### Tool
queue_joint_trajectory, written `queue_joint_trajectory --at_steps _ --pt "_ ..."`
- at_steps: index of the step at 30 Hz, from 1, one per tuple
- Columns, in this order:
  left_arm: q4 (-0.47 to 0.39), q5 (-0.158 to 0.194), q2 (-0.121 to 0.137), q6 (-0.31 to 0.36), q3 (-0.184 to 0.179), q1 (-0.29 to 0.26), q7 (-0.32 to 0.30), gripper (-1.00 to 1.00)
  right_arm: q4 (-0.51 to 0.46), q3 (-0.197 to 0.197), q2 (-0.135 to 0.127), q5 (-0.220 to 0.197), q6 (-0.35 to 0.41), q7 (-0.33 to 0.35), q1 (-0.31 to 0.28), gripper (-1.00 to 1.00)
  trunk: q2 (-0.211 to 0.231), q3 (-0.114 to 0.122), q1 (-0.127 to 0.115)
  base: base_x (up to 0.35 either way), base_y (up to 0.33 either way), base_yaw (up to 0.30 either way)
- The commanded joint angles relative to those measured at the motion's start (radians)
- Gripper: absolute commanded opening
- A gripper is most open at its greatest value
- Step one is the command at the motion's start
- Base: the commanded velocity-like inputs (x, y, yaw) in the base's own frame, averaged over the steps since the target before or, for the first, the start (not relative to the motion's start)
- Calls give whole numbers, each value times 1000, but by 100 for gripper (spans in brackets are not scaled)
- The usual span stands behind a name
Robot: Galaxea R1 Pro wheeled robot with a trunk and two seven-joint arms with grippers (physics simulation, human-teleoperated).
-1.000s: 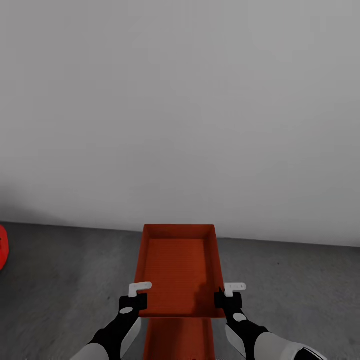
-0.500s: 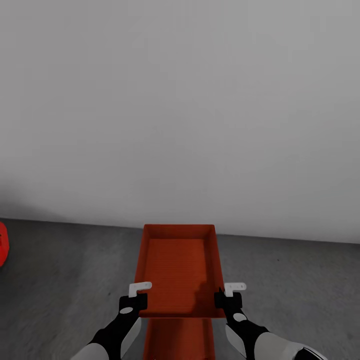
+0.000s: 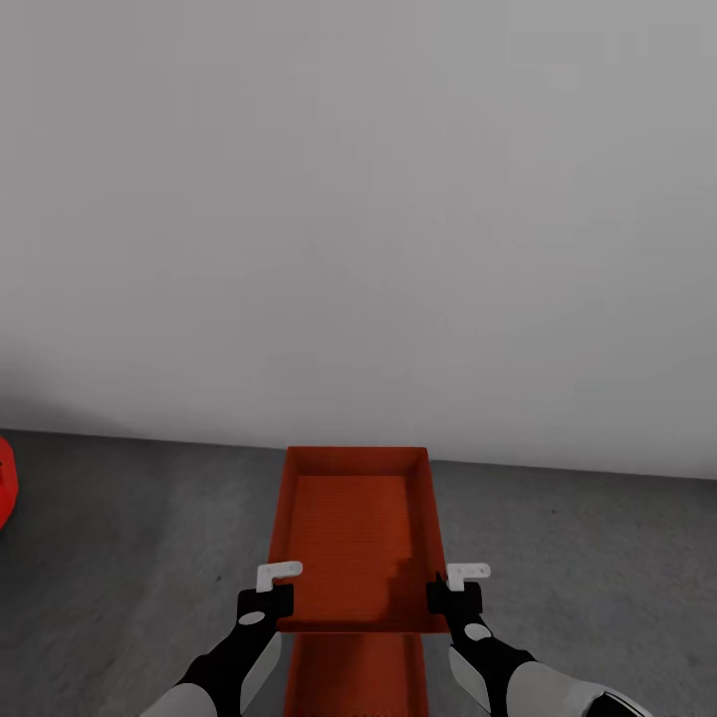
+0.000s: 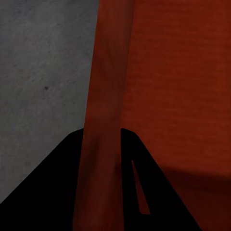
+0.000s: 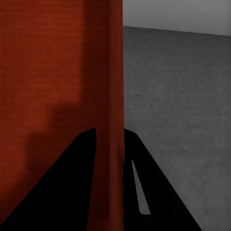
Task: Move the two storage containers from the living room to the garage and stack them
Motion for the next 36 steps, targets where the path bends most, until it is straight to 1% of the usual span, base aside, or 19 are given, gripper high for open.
queue_joint_trajectory --at_steps 1,25,29,36 --pt "0 12 46 0 31 -1 8 -100 -2 -50 -8 2 -4 2 -1 -100 -1 -1 0 0 0 0" --pt "0 12 46 0 31 -1 12 -100 -2 -50 -8 2 -1 0 -1 -100 -1 -2 0 0 0 0" --pt "0 13 45 0 31 -1 13 -100 -2 -50 -8 2 -2 0 -1 -100 -1 -2 0 -195 0 0" --pt "1 14 46 0 31 -1 13 -100 -2 -50 -8 3 -3 0 -1 -100 -1 -2 0 -332 0 0"
